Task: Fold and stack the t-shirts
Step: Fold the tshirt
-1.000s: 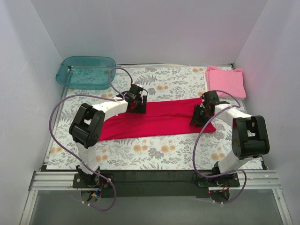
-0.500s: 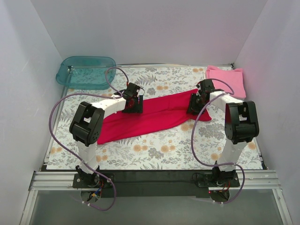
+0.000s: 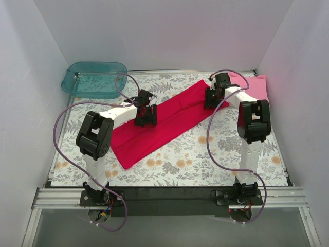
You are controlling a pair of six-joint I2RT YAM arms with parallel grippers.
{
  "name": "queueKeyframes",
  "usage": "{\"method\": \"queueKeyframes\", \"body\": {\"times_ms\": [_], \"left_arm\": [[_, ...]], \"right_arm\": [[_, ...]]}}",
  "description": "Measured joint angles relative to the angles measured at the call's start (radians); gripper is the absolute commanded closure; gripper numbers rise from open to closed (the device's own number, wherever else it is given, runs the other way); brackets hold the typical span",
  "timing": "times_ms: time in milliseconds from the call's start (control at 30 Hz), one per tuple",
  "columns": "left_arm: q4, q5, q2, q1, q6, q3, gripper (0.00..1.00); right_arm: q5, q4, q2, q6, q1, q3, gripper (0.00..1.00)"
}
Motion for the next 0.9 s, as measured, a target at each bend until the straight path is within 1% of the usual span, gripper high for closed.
{"method": "queueKeyframes", "body": {"times_ms": [67, 233, 367, 500, 700, 900], "left_arm": [[-0.006, 0.046, -0.002, 0.004, -0.011, 0.000, 0.38], [-0.001, 0.158, -0.015, 0.008, -0.044, -0.024, 0.38], [0.015, 0.254, -0.039, 0.008, -0.069, -0.067, 0.38], [0.019, 0.344, -0.055, -0.002, -0.094, -0.100, 0.38], [0.016, 0.473, -0.073, -0.056, -0.134, -0.152, 0.37], [0.009, 0.587, -0.056, -0.127, -0.180, -0.163, 0.36]], "right_arm": [[0.000, 0.002, 0.037, -0.026, 0.000, 0.056, 0.55], [-0.001, 0.008, 0.095, -0.054, -0.002, 0.137, 0.55], [-0.008, 0.010, 0.126, -0.064, -0.005, 0.185, 0.55], [-0.014, 0.023, 0.144, -0.110, -0.005, 0.207, 0.55], [-0.035, 0.026, 0.158, -0.179, -0.005, 0.227, 0.55], [-0.068, 0.027, 0.183, -0.217, 0.002, 0.265, 0.55]]}}
